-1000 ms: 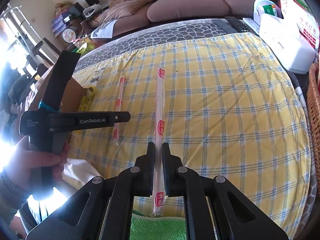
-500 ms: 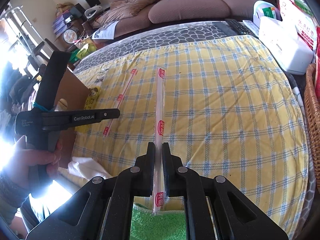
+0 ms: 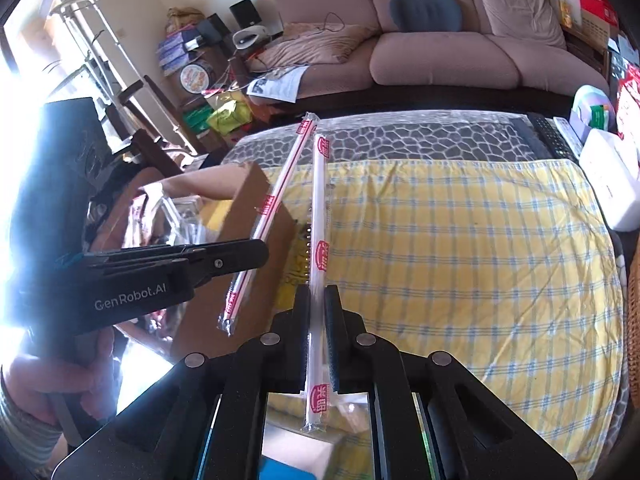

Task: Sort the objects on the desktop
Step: 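Carry both straws into the cardboard box and open both grippers, then move both grippers back from the box to the tablecloth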

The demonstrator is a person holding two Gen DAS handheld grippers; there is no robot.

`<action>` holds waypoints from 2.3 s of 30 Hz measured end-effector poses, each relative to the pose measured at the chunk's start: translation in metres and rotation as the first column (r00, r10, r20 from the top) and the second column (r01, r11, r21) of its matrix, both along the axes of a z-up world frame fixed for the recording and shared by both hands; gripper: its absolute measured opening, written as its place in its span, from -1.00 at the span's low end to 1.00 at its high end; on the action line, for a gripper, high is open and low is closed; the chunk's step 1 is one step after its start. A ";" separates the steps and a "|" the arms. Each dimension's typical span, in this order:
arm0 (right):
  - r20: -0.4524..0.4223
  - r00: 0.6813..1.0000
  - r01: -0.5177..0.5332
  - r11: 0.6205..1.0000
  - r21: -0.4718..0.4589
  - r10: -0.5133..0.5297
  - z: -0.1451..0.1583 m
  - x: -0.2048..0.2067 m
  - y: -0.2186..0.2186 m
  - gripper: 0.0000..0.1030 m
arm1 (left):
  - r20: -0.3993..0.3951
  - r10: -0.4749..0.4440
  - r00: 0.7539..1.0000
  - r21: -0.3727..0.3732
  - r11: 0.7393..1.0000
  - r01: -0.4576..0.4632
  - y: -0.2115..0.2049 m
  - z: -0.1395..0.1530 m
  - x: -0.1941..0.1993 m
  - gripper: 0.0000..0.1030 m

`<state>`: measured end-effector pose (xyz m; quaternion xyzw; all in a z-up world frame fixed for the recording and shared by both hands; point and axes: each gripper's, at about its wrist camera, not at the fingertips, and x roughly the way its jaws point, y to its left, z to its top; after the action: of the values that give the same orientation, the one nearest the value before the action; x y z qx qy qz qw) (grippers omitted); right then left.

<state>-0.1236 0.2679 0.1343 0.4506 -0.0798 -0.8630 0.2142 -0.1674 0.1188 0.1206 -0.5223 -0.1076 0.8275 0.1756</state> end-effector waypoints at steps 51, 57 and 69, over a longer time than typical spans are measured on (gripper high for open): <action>-0.062 0.997 -0.029 0.990 0.138 0.038 -0.012 0.006 -0.248 0.20 | -0.066 0.194 0.979 -0.119 0.972 -0.201 -0.243 -0.017 0.081 -0.06; -0.077 0.997 0.013 0.990 0.140 -0.002 -0.008 0.017 -0.225 0.61 | -0.110 0.198 0.974 -0.125 0.969 -0.211 -0.234 -0.007 0.095 0.52; -0.072 0.996 0.071 0.981 0.183 -0.059 -0.004 0.038 -0.118 0.99 | -0.146 0.116 0.982 -0.109 0.985 -0.133 -0.173 0.004 0.105 1.00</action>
<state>-0.0857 0.1502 0.1306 0.4368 -0.0065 -0.8877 0.1455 -0.0625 -0.0541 0.1248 -0.4652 -0.0785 0.8761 0.0994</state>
